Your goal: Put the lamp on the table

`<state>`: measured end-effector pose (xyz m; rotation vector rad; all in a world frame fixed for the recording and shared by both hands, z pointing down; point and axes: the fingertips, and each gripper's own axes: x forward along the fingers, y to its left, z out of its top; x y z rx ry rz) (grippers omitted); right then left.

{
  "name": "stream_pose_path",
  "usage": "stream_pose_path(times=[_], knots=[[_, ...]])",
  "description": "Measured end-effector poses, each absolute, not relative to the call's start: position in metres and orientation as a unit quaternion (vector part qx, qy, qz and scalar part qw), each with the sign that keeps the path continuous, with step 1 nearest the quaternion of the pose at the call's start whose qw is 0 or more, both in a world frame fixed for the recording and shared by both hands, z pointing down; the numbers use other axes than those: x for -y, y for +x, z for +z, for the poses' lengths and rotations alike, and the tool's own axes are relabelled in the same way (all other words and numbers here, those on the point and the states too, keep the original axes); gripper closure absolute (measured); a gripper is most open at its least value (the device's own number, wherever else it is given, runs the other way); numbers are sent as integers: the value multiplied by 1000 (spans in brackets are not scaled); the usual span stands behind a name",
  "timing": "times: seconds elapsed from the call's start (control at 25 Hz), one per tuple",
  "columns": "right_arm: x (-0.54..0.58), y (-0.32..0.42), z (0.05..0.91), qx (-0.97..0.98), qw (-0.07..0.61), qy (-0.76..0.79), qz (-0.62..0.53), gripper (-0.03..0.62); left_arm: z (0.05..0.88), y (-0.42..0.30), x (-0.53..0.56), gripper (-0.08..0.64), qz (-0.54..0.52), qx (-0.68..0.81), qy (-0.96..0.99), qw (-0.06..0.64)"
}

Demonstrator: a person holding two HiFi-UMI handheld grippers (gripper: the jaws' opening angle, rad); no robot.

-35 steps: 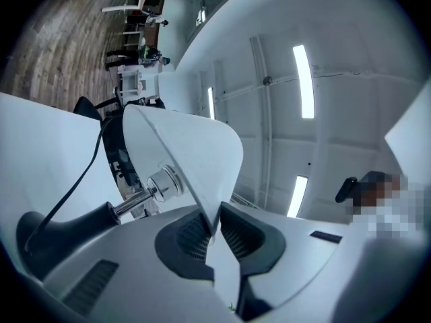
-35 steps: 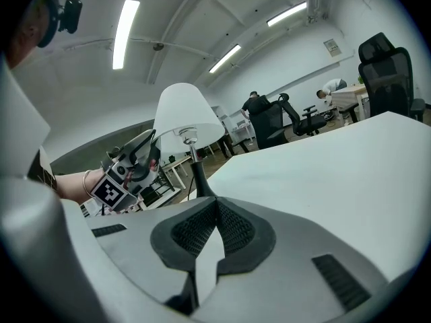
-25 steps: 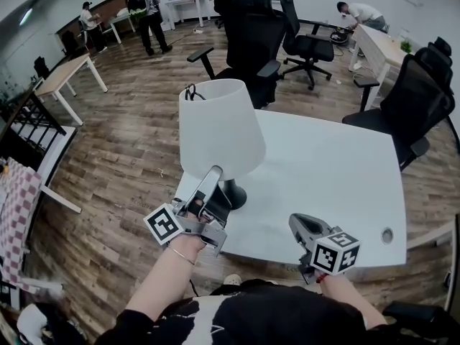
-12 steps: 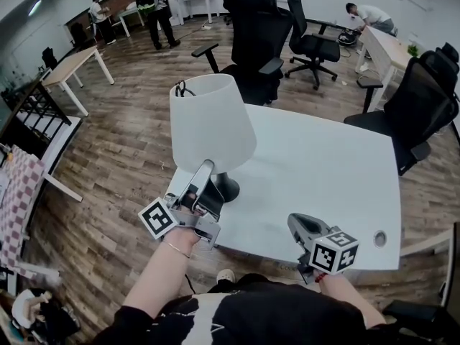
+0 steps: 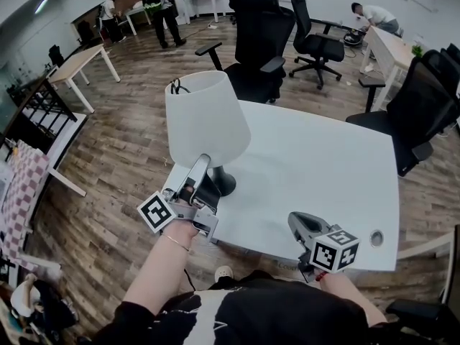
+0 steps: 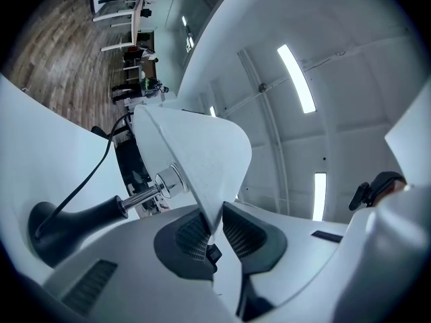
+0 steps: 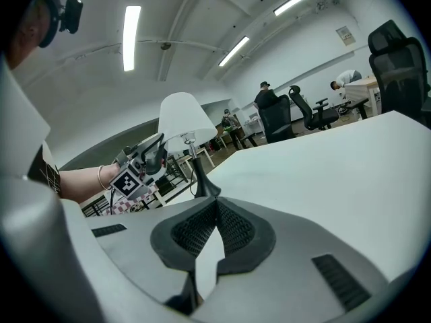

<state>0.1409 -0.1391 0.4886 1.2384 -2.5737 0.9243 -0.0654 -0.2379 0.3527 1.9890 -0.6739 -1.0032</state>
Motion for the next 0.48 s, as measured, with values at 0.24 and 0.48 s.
stream_pose_path(times=[0.24, 0.48], knots=[[134, 151, 485, 863, 71, 399, 303, 577, 353, -59, 236, 512, -397, 287, 780, 391], [133, 162, 488, 864, 69, 397, 302, 577, 352, -55, 239, 511, -397, 298, 778, 384]])
